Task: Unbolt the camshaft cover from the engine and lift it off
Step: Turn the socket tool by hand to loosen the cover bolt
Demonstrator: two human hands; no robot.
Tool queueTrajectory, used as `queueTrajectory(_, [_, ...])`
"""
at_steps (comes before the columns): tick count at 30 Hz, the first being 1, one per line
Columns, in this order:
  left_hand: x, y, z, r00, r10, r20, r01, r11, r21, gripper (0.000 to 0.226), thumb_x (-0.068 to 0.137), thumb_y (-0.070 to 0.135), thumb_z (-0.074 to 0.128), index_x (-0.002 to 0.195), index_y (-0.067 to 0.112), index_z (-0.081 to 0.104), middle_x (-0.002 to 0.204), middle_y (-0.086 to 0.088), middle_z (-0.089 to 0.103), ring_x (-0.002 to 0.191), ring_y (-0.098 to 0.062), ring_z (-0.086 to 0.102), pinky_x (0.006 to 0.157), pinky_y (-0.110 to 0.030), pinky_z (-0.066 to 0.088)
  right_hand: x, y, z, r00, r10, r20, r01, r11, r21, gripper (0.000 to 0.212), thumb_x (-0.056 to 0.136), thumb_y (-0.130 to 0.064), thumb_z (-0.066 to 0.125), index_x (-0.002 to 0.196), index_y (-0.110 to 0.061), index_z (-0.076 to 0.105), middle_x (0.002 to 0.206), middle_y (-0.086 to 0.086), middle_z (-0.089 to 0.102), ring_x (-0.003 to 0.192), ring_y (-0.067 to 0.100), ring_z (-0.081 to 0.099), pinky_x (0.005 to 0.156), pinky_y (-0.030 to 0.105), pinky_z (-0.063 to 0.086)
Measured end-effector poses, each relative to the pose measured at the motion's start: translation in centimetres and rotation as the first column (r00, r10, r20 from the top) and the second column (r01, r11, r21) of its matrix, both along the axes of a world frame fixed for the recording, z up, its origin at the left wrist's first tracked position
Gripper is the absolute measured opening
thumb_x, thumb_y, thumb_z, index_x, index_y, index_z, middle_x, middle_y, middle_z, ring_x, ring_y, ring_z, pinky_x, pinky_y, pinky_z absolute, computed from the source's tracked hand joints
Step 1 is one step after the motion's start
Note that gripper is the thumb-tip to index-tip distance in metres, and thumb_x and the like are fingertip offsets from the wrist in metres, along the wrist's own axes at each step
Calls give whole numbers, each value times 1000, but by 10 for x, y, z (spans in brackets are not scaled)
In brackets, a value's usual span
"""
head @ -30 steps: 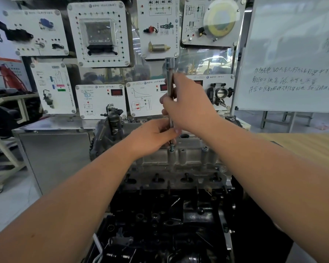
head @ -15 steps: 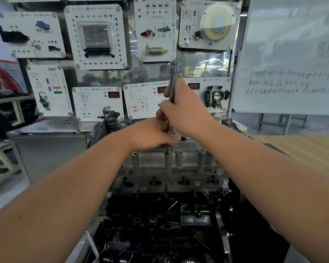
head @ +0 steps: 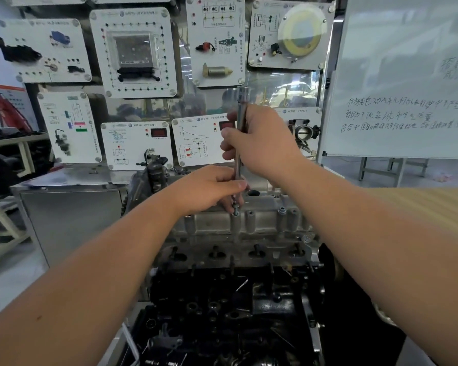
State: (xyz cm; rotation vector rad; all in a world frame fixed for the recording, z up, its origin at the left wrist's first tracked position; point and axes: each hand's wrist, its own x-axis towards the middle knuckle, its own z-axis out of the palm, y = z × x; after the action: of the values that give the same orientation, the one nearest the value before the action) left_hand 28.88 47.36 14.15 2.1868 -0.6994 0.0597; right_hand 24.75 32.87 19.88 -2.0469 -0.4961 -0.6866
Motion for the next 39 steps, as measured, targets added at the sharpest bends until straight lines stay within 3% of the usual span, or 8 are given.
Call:
queueTrajectory(4, [-3,0,-2,999,5,42,-6,999,34,19,105,29,56,94,17,66,88,8,78,73,-14,76,58,-9,48,-1,2,0,999,37,-37,-38,998,-42,21,104,-19,50,121,-7,52,86,3,74,68,11,73,78,42,61])
queueTrajectory(9, [-4,1,-3,992,24,125,-34,996,80,17,102,41,60,97,26,65,83,19,75,71,-8,75,60,-9,46,0,4,-9,988,-95,121,103,993,-62,23,97,-23,62,115,-9,57,93,12,72,82,26,72,76,45,58])
queueTrajectory(14, [-4,1,-3,1000,-18,21,19,999,-28,12,105,29,55,99,25,65,87,9,78,72,-14,75,57,-7,45,0,1,-4,997,-15,78,25,993,-118,16,100,-14,53,114,-8,55,97,10,71,76,14,74,76,45,60])
queueTrajectory(18, [-4,2,-4,1000,-22,11,22,1000,-17,13,106,28,56,102,21,66,88,11,78,74,-14,76,60,-8,48,2,4,-6,998,-26,59,35,986,-160,17,99,-11,44,114,-6,51,99,16,69,87,31,72,77,50,59])
queueTrajectory(25, [-3,0,-5,993,30,117,-36,998,48,23,101,41,61,109,20,67,89,4,76,72,-11,75,80,-28,57,3,2,-14,979,-85,188,104,990,-93,34,99,-22,58,133,-14,54,87,10,73,78,24,72,74,40,59])
queueTrajectory(30, [-5,1,-4,1000,-12,26,13,998,-59,11,105,23,56,102,21,67,86,1,78,67,-11,72,59,-9,48,5,4,-11,984,-95,149,119,980,-158,22,99,-12,45,120,-5,49,92,16,70,81,32,72,71,48,59])
queueTrajectory(36, [-2,1,-7,996,-13,92,17,999,-49,10,100,29,65,105,22,68,86,8,77,71,-17,75,72,-21,57,3,1,-20,990,-48,135,62,993,-100,49,101,-25,57,144,-15,36,89,12,73,74,28,73,71,46,60])
queueTrajectory(39, [1,1,-9,992,6,124,-2,999,-40,8,100,35,65,104,29,68,85,12,76,72,-14,75,71,-15,53,5,0,-17,991,-34,130,50,992,-118,39,101,-22,56,138,-16,45,89,10,74,72,24,73,72,44,60])
